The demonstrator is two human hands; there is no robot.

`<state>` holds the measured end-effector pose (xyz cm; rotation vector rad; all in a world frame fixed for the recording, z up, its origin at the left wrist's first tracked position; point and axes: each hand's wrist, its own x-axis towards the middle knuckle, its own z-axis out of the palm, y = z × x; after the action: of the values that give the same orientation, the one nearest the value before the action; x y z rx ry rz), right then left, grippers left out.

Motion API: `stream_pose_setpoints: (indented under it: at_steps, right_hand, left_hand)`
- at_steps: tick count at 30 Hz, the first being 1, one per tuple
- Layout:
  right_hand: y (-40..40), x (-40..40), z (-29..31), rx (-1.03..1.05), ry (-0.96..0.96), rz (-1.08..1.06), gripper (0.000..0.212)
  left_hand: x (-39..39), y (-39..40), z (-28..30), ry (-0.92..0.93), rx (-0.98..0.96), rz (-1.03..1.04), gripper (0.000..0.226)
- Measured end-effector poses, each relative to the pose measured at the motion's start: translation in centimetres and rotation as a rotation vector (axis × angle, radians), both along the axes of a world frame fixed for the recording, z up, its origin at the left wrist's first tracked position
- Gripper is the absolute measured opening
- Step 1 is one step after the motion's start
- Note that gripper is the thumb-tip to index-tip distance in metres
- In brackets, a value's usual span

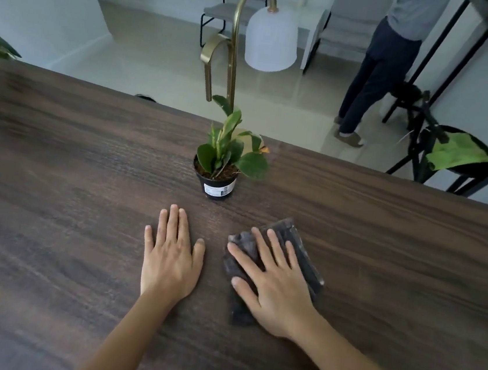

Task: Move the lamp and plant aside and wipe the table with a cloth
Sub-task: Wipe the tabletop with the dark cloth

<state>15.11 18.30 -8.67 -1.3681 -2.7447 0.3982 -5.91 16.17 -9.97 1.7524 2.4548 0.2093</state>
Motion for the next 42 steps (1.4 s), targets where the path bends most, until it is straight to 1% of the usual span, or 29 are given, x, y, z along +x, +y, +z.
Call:
stream_pose_setpoints:
  at_steps: [1, 3, 8, 11, 15, 19, 22, 26, 28, 30, 32, 33, 34, 37, 39, 40, 42]
  right_hand:
    - [0.3, 1.0, 0.0, -0.018, -0.019, 0.022, 0.055]
    - [3.6, 1.8, -0.1, 0.029, -0.045, -0.025, 0.055]
    - [17.1, -1.2, -0.6, 0.021, -0.076, -0.325, 0.055]
    - [23.6, -3.4, -0.6, 0.004, -0.078, -0.438, 0.054]
    - [28.3, -5.3, 0.0, 0.007, -0.078, -0.512, 0.051]
    - [29.6, -5.2, 0.7, -0.021, -0.037, -0.531, 0.050]
    - [29.5, -0.5, 0.8, -0.022, -0.049, -0.601, 0.054]
    - [27.4, 13.3, 0.3, 0.018, -0.137, -0.836, 0.055]
    - [25.7, 18.9, -0.1, -0.009, -0.137, -0.955, 0.056]
    - [24.9, 20.6, -0.3, -0.035, -0.130, -1.045, 0.056]
    - [25.0, 18.9, 0.0, -0.070, -0.135, -1.126, 0.056]
    - [25.0, 17.1, 0.2, -0.090, -0.126, -1.117, 0.055]
    - [24.9, 14.8, 0.4, -0.092, -0.117, -1.050, 0.054]
    - [23.4, 5.8, 0.2, -0.045, -0.123, -0.660, 0.052]
    - [21.7, 0.1, 0.1, -0.035, -0.120, -0.458, 0.052]
    - [20.8, -1.9, 0.1, -0.040, -0.115, -0.404, 0.053]
    - [18.0, -3.2, 0.2, -0.055, -0.114, -0.342, 0.052]
  left_hand:
    - [0.0, 0.2, -0.1, -0.005, 0.006, -0.002, 0.078]
    - [0.2, 0.2, -0.1, -0.012, 0.022, -0.008, 0.077]
    - [0.0, 0.0, -0.6, -0.015, 0.052, -0.013, 0.075]
    - [0.0, 0.0, -0.9, -0.023, 0.066, -0.014, 0.073]
    - [0.1, 0.1, -0.7, -0.011, 0.058, -0.025, 0.074]
    - [-0.2, 0.2, -0.6, -0.011, 0.046, -0.025, 0.074]
    - [-0.3, 0.1, -0.6, -0.013, 0.038, -0.027, 0.075]
    - [0.0, 0.1, -0.4, -0.032, 0.047, -0.017, 0.076]
    - [0.0, 0.1, -0.5, -0.038, 0.056, -0.014, 0.076]
    - [0.1, 0.2, -0.4, -0.038, 0.068, -0.012, 0.075]
    - [0.3, 0.3, -0.3, -0.034, 0.067, -0.011, 0.075]
    - [0.4, 0.4, -0.3, -0.027, 0.062, -0.007, 0.075]
    - [0.3, 0.4, -0.3, -0.018, 0.059, -0.004, 0.075]
    - [0.2, 0.3, -0.2, 0.003, 0.047, -0.005, 0.076]
    - [0.3, 0.2, -0.1, 0.002, 0.037, -0.014, 0.076]
    - [0.2, 0.3, -0.1, 0.002, 0.036, -0.015, 0.077]
    - [0.2, 0.3, 0.0, 0.009, 0.016, -0.016, 0.077]
